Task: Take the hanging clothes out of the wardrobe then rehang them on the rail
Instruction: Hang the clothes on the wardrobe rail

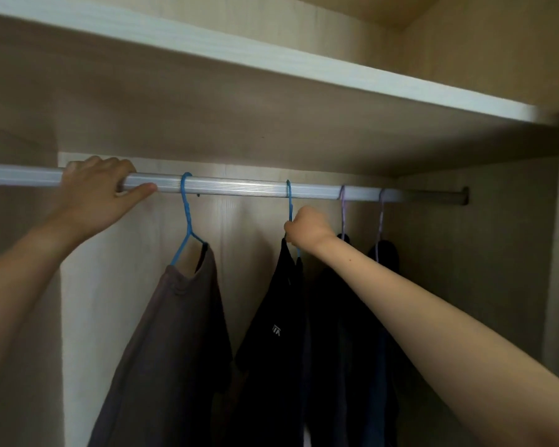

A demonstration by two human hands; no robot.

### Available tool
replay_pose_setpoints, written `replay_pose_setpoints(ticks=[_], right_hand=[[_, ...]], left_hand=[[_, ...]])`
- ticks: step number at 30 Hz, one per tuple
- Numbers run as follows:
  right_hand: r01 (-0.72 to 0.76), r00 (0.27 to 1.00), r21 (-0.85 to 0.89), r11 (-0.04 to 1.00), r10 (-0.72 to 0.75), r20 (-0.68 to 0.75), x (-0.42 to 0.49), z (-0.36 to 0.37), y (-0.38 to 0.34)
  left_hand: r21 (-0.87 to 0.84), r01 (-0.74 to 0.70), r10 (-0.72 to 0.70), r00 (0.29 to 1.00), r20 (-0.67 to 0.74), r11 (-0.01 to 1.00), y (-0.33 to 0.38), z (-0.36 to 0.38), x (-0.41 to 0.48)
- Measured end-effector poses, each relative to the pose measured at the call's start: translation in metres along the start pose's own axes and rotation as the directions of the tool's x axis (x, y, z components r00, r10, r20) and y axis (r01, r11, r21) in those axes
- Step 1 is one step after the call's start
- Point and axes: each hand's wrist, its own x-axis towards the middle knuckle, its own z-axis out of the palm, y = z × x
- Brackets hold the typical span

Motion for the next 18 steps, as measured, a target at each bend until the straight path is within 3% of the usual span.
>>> replay_pose_setpoints(ticks=[3,5,7,10,13,18], right_hand=[[-0.014,0.999,0.114,0.993,0.018,-0.036,-0.005,-0.018,0.013],[-0.020,0.983,0.037,0.999,0.026,-0.182,-0.008,-0.037,0.027],[-0.067,0.971,-0.085,0.994,0.045,-0.236,-0.012,-0.056,0.044],[-0.154,0.984,-0.166,0.974,0.136,-0.115,-0.021,-0.065,0.066],[-0.188,0.982,-0.024,0.982,0.188,0.015,-0.023,-0.055,0.075],[-0.183,0.983,0.018,0.983,0.182,0.026,-0.021,-0.041,0.072]], left_hand=[[-0.007,-0.001,0.001,1.000,-0.003,1.000,0.002,-0.002,0.000],[-0.023,0.008,-0.008,1.000,0.004,1.000,0.003,-0.003,-0.001],[-0.024,0.016,-0.016,1.000,0.001,1.000,0.003,-0.004,-0.001],[-0.023,0.013,-0.012,1.000,0.013,1.000,0.003,-0.004,-0.001],[-0.060,0.013,-0.013,1.000,0.011,0.998,0.001,-0.002,-0.001],[-0.030,0.015,-0.015,1.000,0.011,0.999,0.006,-0.008,-0.002]])
